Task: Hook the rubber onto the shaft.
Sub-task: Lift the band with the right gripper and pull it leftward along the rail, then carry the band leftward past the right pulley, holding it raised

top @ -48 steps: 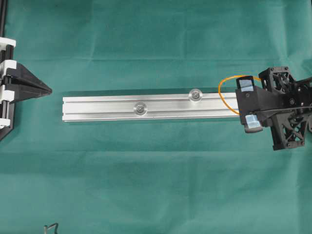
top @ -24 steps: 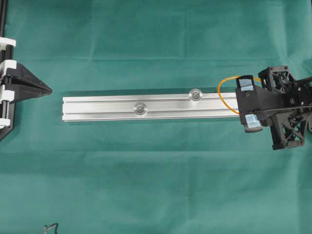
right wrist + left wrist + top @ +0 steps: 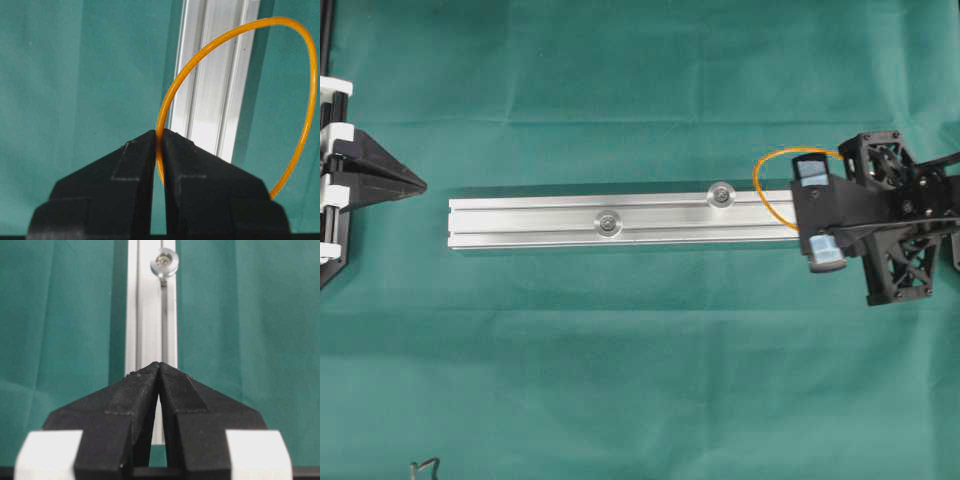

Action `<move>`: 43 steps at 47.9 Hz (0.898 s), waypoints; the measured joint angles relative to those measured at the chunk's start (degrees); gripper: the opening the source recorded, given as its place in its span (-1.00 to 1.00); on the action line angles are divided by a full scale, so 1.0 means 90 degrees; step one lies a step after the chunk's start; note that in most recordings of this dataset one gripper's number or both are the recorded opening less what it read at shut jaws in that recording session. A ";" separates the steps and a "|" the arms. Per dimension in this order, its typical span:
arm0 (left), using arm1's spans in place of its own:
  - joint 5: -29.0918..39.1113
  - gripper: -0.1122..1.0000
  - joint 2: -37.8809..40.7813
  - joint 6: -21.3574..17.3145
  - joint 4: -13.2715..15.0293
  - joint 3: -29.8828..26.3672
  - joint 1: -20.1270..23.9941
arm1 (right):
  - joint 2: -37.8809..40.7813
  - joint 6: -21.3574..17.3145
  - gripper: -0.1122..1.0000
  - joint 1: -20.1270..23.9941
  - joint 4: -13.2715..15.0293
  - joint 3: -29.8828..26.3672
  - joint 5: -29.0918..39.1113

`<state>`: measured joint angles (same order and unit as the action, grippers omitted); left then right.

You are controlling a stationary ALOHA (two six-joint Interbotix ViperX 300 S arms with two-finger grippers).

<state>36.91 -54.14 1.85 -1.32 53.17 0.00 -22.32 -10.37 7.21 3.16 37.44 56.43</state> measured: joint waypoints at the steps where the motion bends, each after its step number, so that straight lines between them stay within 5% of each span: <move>1: 0.0000 -0.76 0.0000 0.0000 0.0000 0.0000 0.0000 | 0.0029 0.0010 -0.67 0.0000 0.0000 -0.0020 0.0000; 43: 0.0000 -0.76 0.0000 0.0000 0.0000 0.0000 0.0010 | 0.1543 0.0010 -0.68 -0.0146 0.0205 -0.1387 -0.0371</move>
<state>36.91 -54.14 1.85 -1.32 53.17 0.09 -8.44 -10.28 5.89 5.01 24.96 53.09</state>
